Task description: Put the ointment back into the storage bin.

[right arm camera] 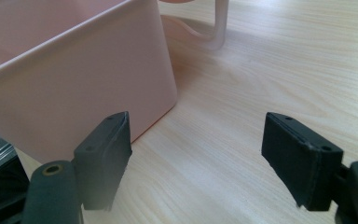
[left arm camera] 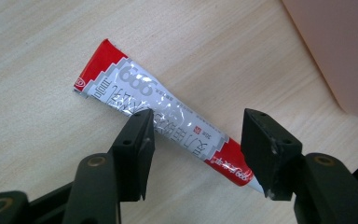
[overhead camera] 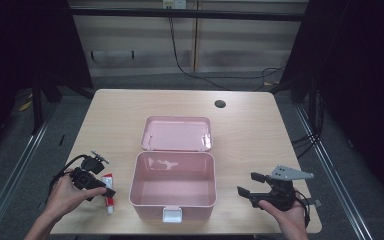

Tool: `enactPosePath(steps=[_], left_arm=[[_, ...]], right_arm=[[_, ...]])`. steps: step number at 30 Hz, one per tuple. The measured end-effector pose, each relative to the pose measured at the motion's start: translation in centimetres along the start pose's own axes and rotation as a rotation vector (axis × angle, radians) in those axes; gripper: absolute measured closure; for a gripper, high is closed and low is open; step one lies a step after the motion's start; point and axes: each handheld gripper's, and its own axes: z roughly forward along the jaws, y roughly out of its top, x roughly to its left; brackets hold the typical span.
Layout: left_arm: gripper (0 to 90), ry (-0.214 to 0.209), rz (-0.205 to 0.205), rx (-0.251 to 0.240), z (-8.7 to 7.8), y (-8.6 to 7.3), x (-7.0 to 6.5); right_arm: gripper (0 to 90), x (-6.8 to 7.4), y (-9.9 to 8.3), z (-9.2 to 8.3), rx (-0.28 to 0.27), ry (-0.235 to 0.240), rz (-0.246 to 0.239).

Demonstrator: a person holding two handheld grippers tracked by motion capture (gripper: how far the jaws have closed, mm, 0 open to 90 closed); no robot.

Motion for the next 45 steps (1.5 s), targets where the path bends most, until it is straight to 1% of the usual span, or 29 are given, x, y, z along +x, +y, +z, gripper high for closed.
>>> enactPosePath(steps=[3, 5, 6, 7, 8, 10, 11, 13, 15, 16, 17, 18, 20, 21, 22, 23, 26, 28, 29, 30, 34, 35, 36, 37, 39, 40, 41, 43, 45], left_arm=[[44.6, 0.010, -0.001, 0.000, 0.1, 0.3, 0.0], [46.4, 0.014, 0.001, -0.004, 0.2, 0.4, -0.1], [46.4, 0.031, 0.003, 0.005, 0.2, 0.5, -0.1], [46.5, 0.055, 0.020, 0.018, 0.3, 0.7, -0.4], [46.4, 0.055, 0.020, 0.018, 0.3, 0.7, -0.4], [46.4, 0.052, 0.030, 0.024, 0.6, 1.2, -0.9], [45.9, 0.064, 0.031, 0.027, 0.7, 1.3, -1.0], [44.8, 0.073, 0.034, 0.032, 0.8, 1.5, -1.2], [44.4, 0.070, 0.037, 0.038, 1.0, 1.5, -1.2], [45.8, 0.068, 0.047, 0.053, 1.2, 1.5, -1.3], [47.0, 0.075, 0.057, 0.054, 1.4, 1.5, -1.4], [51.4, 0.072, 0.061, 0.040, 1.6, 1.5, -1.6], [55.2, 0.065, 0.069, 0.048, 1.7, 1.5, -1.6], [56.8, 0.051, 0.081, 0.057, 1.9, 1.7, -1.7], [58.7, 0.052, 0.075, 0.064, 1.9, 1.7, -1.8], [61.2, 0.043, 0.081, 0.068, 1.9, 1.8, -1.7], [65.1, 0.053, 0.089, 0.073, 1.9, 1.8, -1.6], [67.5, 0.075, 0.113, 0.080, 1.7, 1.8, -1.5], [69.6, 0.083, 0.123, 0.072, 1.7, 1.7, -1.5], [70.0, 0.090, 0.122, 0.067, 1.7, 1.7, -1.6], [69.9, 0.088, 0.140, 0.070, 1.8, 1.7, -1.6], [69.7, 0.093, 0.160, 0.085, 1.8, 1.8, -1.6], [69.7, 0.094, 0.158, 0.084, 1.9, 1.8, -1.7], [68.4, 0.114, 0.181, 0.108, 2.2, 2.0, -2.0], [69.5, 0.120, 0.187, 0.110, 2.3, 2.1, -2.2], [69.5, 0.125, 0.201, 0.118, 2.4, 2.3, -2.4], [69.8, 0.129, 0.203, 0.123, 2.4, 2.4, -2.5], [70.2, 0.147, 0.225, 0.143, 2.5, 2.6, -2.8], [70.6, 0.147, 0.231, 0.145, 2.5, 2.6, -2.8]], right_arm=[[24.1, 0.0, 0.0, 0.0, 0.001, 0.002, 0.002], [24.0, 0.0, 0.0, 0.0, 0.001, 0.002, 0.003], [24.0, 0.0, 0.0, 0.0, 0.001, 0.003, 0.003], [23.9, 0.0, 0.0, 0.1, 0.001, 0.004, 0.002], [23.8, 0.0, 0.0, 0.1, 0.000, 0.006, 0.003], [23.7, 0.0, 0.0, 0.1, 0.001, 0.005, 0.005], [23.7, 0.0, 0.0, 0.1, 0.001, 0.006, 0.004], [23.6, 0.0, 0.0, 0.1, 0.002, 0.006, 0.005], [23.6, 0.0, 0.0, 0.0, 0.001, 0.006, 0.006], [23.6, 0.0, 0.0, 0.0, 0.001, 0.006, 0.006], [23.6, 0.0, 0.0, 0.0, 0.001, 0.006, 0.002], [23.5, 0.0, 0.0, 0.0, 0.001, 0.009, 0.006], [23.3, 0.0, 0.0, 0.0, 0.001, 0.010, 0.007], [23.3, 0.0, 0.0, 0.1, 0.001, 0.010, 0.005], [23.2, 0.0, 0.0, 0.1, 0.003, 0.011, 0.006], [23.2, 0.0, 0.0, 0.1, 0.004, 0.012, 0.006], [23.2, 0.0, 0.0, 0.1, 0.006, 0.012, 0.007], [23.2, 0.0, 0.0, 0.2, 0.011, 0.014, 0.009], [23.2, 0.0, 0.0, 0.2, 0.013, 0.014, 0.011], [23.2, 0.1, 0.0, 0.2, 0.011, 0.015, 0.010], [23.2, 0.1, 0.0, 0.2, 0.012, 0.016, 0.009], [23.2, 0.0, 0.0, 0.2, 0.010, 0.015, 0.005], [23.2, 0.0, 0.0, 0.2, 0.010, 0.015, 0.005], [23.2, 0.1, 0.0, 0.2, 0.012, 0.017, 0.005], [23.2, 0.1, 0.0, 0.2, 0.011, 0.018, 0.004], [23.2, 0.0, 0.0, 0.2, 0.011, 0.017, 0.004], [23.2, 0.0, 0.0, 0.2, 0.010, 0.018, 0.005], [23.2, 0.1, 0.0, 0.2, 0.012, 0.020, 0.003], [23.2, 0.1, 0.0, 0.2, 0.014, 0.021, 0.004]])
